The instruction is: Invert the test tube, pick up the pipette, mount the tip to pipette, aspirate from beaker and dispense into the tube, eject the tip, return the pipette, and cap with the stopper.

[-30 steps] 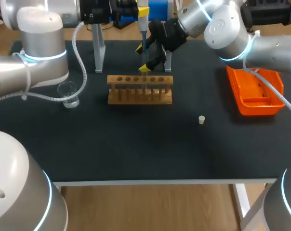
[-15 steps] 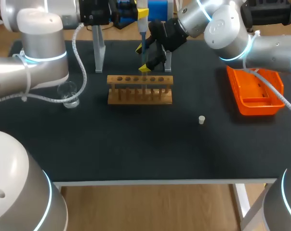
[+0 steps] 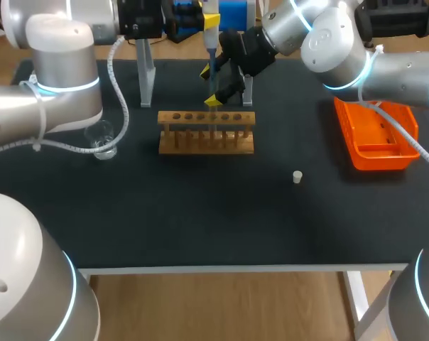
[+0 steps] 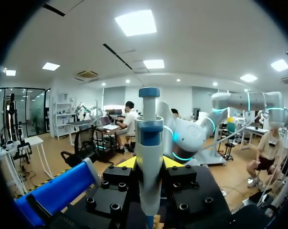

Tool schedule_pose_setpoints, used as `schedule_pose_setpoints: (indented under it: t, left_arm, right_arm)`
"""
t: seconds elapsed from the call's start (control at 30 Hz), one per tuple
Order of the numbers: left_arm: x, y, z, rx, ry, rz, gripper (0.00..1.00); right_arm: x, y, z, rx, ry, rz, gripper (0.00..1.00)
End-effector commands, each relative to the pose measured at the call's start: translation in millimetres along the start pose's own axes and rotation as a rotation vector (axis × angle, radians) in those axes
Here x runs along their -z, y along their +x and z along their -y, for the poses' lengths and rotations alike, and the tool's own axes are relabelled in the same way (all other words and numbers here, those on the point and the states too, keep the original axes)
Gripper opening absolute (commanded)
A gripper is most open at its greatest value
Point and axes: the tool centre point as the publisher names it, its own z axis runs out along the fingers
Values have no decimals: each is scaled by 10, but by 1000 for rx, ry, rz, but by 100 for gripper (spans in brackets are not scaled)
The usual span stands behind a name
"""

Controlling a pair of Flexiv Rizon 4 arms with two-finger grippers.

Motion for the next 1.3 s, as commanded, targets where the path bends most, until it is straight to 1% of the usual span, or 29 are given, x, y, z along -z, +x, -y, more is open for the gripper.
schedule_pose_setpoints:
  t: [0.03,1.3]
  left_arm:
    - [-23,-5,-7,-3,4,4,0]
    - [-17,12,4,1,8,16,0]
  right_arm:
    - [17,-5,-3,-1,4,-4,100]
    - [17,-5,-3,-1,4,-4,100]
